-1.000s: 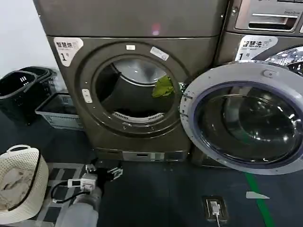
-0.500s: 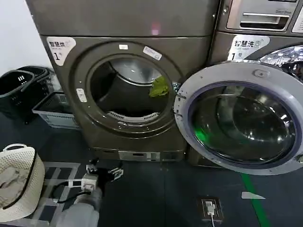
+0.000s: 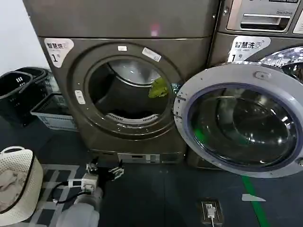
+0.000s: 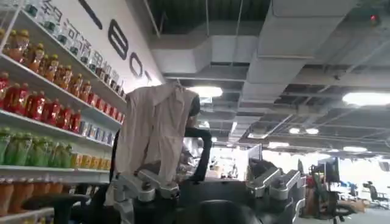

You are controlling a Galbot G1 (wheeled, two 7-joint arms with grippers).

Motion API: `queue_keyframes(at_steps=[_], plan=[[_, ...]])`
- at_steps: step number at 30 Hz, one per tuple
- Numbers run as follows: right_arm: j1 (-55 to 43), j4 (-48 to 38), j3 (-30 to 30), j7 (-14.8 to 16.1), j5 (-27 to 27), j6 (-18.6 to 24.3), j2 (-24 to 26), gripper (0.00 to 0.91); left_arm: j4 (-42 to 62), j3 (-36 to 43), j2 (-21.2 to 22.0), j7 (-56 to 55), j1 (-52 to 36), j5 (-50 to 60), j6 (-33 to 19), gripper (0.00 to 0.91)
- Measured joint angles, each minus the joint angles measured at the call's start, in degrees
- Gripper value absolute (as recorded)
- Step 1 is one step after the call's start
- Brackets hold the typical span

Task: Grasp the clothes from the dryer.

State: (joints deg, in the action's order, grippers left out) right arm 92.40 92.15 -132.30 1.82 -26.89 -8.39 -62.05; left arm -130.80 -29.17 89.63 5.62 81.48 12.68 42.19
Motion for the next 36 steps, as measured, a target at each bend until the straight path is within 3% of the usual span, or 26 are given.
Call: queue_keyframes(at_steps=[36], plan=[[0.3,-0.1,-0.1,-0.3,-0.2,0.6,-0.2,0.907,1.0,2.0,0.1,-2.3,-0.2,0.8,0.0,0.907]])
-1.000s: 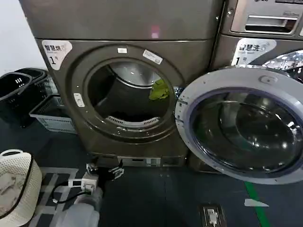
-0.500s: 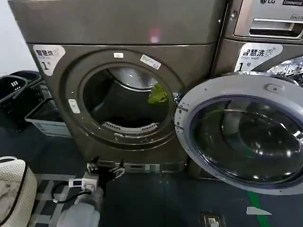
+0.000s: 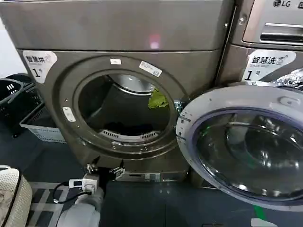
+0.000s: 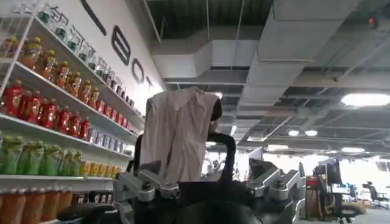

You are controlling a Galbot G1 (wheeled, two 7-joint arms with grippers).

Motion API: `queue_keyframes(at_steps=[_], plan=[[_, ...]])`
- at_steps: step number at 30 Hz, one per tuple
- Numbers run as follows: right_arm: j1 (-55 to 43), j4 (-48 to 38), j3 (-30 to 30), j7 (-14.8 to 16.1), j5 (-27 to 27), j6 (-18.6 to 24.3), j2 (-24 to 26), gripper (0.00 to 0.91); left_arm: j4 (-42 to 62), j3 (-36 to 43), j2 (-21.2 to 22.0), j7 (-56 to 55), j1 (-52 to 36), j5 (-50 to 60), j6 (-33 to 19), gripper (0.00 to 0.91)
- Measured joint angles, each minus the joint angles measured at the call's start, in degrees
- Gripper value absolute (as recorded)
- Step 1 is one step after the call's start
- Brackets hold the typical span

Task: Grasp the clothes from the dryer.

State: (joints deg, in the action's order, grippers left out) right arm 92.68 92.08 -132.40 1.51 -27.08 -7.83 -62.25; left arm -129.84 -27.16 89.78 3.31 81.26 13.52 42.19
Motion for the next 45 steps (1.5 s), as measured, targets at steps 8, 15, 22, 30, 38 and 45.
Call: queue_keyframes(at_steps=[8,15,22,30,38,45], plan=[[0.1,-0.1,0.0,0.0,0.0,0.0,0.1,0.907,0.0,0.8,-0.1,-0.3,-0.2,0.6,0.0,0.907],[0.0,-0.1,0.2,0.0,0.0,0.0,0.3,0.907,0.0,0.1,-0.2,0.0,-0.3,-0.5,0.0,0.907],[-0.1,-0.4,0.2,0.1,0.0,0.0,0.4,0.907,0.4,0.0,-0.2,-0.2,-0.4,-2.0,0.0,0.907],[0.0,-0.7,0.4,-0.3,0.1,0.0,0.4,0.907,0.5,-0.1,-0.1,-0.1,-0.4,-2.8,0.0,0.907],[-0.1,-0.8,0.5,-0.6,0.1,0.3,0.5,0.907,1.5,0.3,0.2,-0.3,-1.4,-2.1,0.0,0.907],[-0.2,-0.7,0.5,-0.7,0.0,0.4,0.5,0.907,3.4,0.0,0.6,-0.8,-3.3,-1.3,0.0,0.907]])
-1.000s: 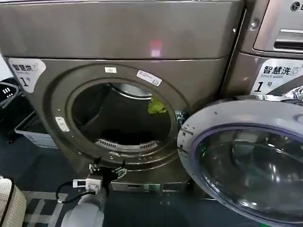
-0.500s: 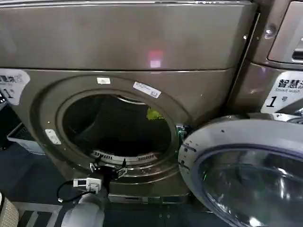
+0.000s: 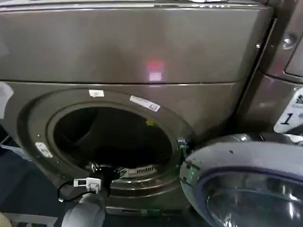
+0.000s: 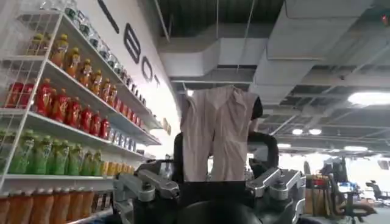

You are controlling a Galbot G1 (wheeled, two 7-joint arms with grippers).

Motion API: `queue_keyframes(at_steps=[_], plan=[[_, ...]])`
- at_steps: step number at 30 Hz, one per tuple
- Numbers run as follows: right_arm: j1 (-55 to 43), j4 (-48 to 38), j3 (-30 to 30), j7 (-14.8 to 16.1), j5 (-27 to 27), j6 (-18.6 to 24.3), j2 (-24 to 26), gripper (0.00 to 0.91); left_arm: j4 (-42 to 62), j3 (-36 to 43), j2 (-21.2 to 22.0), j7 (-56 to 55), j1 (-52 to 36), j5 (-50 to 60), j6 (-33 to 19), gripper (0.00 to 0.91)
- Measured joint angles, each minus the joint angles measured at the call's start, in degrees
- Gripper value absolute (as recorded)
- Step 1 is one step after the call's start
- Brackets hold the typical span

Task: Grasp the clothes from the dryer.

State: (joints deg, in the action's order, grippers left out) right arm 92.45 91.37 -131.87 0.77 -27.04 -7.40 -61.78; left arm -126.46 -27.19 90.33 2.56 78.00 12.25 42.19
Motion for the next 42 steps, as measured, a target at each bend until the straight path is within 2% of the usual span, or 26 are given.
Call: queue_keyframes(at_steps=[7,18,24,30,36,42], plan=[[0.1,-0.4,0.1,0.0,0.0,0.5,-0.1,0.907,3.9,-0.6,0.2,-0.2,-4.2,1.0,0.0,0.907],[0.0,-0.4,0.7,0.0,0.0,0.6,-0.4,0.907,15.3,-0.7,0.2,0.2,-15.1,3.3,-3.8,0.907],[0.2,-0.6,0.9,0.1,0.1,0.9,-0.4,0.907,20.1,-1.6,-0.7,6.7,-20.2,10.4,-5.3,0.907],[0.6,-0.5,0.8,0.1,0.0,0.8,0.0,0.907,23.2,-2.2,-1.8,24.9,-24.6,26.7,-12.6,0.907],[1.9,-1.4,-0.3,0.3,-0.1,0.8,1.1,0.907,25.4,-1.7,-2.1,43.0,-28.1,44.5,-24.7,0.907],[2.6,-2.2,-1.1,0.4,-0.1,1.1,1.4,0.907,27.5,-0.5,-3.0,57.4,-31.7,54.5,-35.6,0.907]])
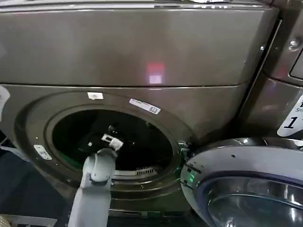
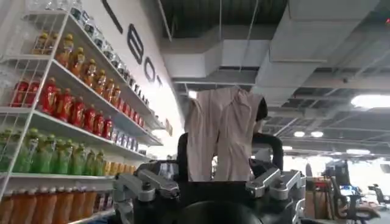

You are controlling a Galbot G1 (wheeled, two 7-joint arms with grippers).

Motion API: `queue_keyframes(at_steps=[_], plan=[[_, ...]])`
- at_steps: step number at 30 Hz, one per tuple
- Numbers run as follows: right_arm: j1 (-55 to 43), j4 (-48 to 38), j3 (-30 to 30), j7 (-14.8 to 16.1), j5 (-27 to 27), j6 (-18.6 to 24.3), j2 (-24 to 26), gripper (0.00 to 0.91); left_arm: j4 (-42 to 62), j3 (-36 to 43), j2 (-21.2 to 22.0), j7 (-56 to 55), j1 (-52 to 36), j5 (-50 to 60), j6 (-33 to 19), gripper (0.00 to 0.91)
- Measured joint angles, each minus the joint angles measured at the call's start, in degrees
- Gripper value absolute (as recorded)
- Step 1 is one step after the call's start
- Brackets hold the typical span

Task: Grasp the clothes from the dryer.

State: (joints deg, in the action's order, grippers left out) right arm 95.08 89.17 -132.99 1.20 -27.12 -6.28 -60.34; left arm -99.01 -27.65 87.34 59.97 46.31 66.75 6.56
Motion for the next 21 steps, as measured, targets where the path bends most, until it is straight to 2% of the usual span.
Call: queue_keyframes(at_steps=[4,8,14,21], plan=[[0.1,-0.3,-0.1,0.0,0.1,0.2,0.2,0.907,1.5,0.8,-0.5,5.9,-2.6,3.6,-5.6,0.907],[0.1,-0.4,-0.1,0.1,0.2,0.2,0.2,0.907,3.6,1.3,-1.0,9.8,-5.1,6.3,-8.7,0.907],[-0.3,-0.6,0.4,0.2,0.4,0.3,0.2,0.907,7.0,2.5,-1.7,13.3,-8.0,8.4,-10.5,0.907],[-0.5,-0.7,0.5,0.1,0.5,0.3,0.5,0.907,10.8,2.9,-1.5,15.4,-10.2,9.2,-10.1,0.907]])
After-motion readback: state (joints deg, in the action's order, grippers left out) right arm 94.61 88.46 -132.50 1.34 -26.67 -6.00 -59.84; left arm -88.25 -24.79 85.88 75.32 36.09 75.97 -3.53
